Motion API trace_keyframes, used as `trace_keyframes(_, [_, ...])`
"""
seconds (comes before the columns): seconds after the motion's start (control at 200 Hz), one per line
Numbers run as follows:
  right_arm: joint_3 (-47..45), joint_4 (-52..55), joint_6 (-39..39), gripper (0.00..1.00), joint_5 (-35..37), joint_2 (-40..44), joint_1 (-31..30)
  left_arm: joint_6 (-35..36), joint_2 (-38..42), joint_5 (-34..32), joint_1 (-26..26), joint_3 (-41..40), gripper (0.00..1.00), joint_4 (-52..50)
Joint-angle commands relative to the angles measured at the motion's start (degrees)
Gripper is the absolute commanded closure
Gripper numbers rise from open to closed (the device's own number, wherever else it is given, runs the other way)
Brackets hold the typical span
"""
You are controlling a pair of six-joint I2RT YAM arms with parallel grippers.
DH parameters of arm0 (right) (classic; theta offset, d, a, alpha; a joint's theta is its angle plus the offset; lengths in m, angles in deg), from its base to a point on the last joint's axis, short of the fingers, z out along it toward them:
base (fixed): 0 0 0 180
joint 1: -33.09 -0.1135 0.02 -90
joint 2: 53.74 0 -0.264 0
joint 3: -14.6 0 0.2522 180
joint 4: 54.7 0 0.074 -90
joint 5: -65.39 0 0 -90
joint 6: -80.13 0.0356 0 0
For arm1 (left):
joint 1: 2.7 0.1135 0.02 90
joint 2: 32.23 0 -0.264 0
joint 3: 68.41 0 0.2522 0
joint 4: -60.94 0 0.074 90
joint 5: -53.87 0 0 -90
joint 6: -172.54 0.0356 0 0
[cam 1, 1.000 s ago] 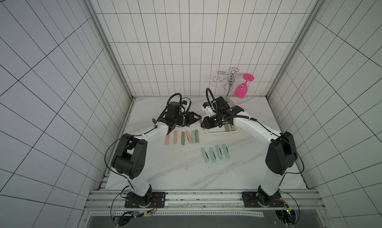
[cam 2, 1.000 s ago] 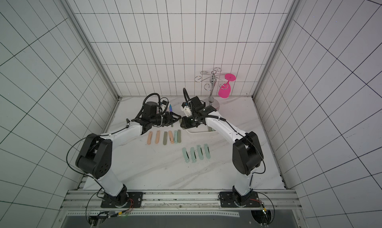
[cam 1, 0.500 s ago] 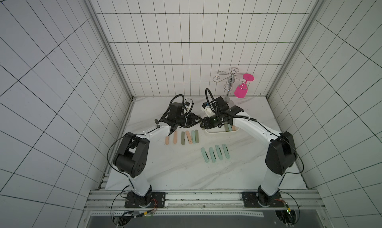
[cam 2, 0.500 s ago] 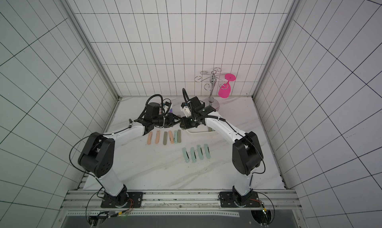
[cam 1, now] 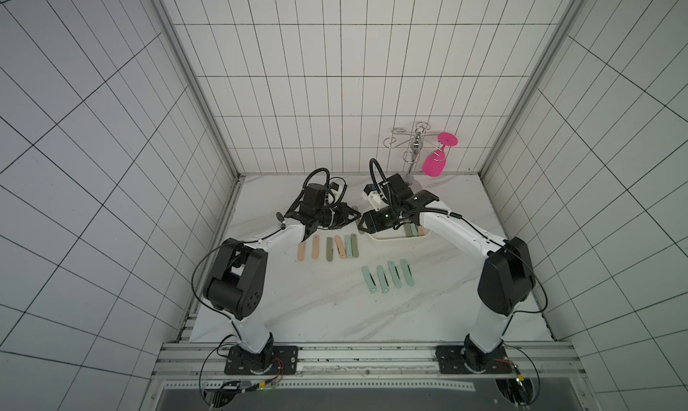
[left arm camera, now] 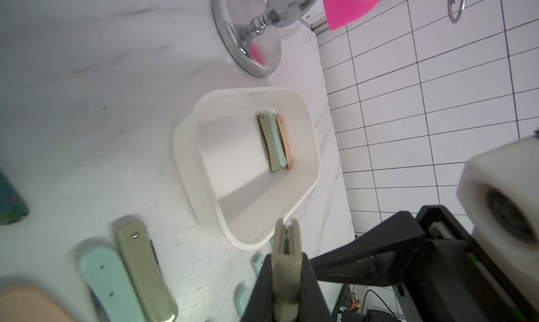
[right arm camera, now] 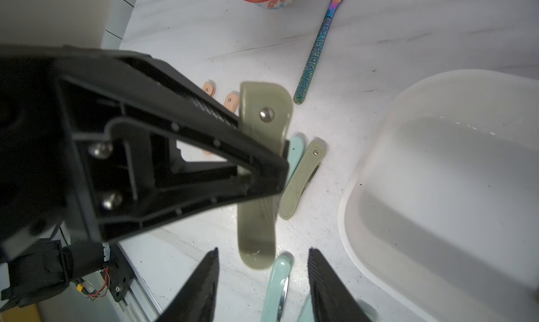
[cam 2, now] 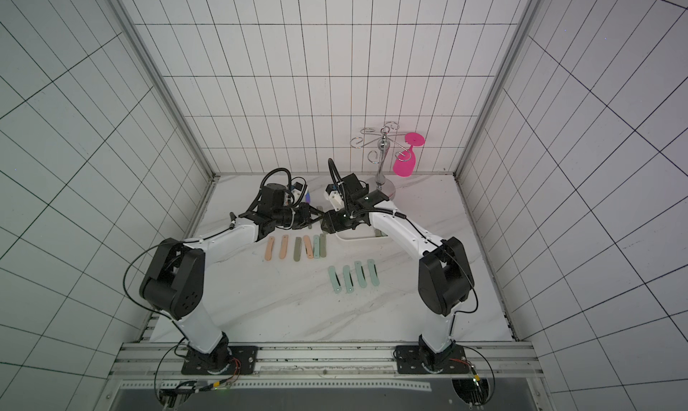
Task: Take the fruit knife out of the storage box
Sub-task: Pick up the fruit knife from the storage box, then place the fruit knife at the center of the board.
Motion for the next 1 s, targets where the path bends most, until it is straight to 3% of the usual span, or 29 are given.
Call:
trace_keyframes(0.0, [3.0, 0.7, 0.2, 0.29, -0.5, 2.4, 0.9, 7.4, 2.5, -2.8, 4.3, 2.6, 1.0, -9.2])
trace_keyframes(0.04, [2.8, 0.9, 0.3, 0.22, -0.4, 2.9, 1.5, 10.3, 2.6, -3.9, 6.0, 3.6, 1.0, -13.2])
trace_keyframes(0.11, [2.4, 1.3, 0.5, 0.0, -0.2, 3.6, 2.8, 14.6, 2.4, -5.5, 9.2, 4.7, 1.0, -19.0])
trace_keyframes(0.31, [2.5, 5.0, -0.9, 0.02, 1.1, 2.1, 5.2, 23.7, 1.8, -12.6, 16.2, 5.6, 1.0, -30.0])
trace_keyframes(0.7, [1.3, 8.0, -1.5, 0.02, 1.6, -0.4, 6.2, 31.1, -2.5, -26.8, 18.8, 8.2, 1.0, -39.2])
trace_keyframes(0.995, [1.2, 8.1, -1.8, 0.02, 1.0, -1.4, 6.7, 32.8, -5.1, -28.9, 21.9, 7.5, 1.0, -40.0])
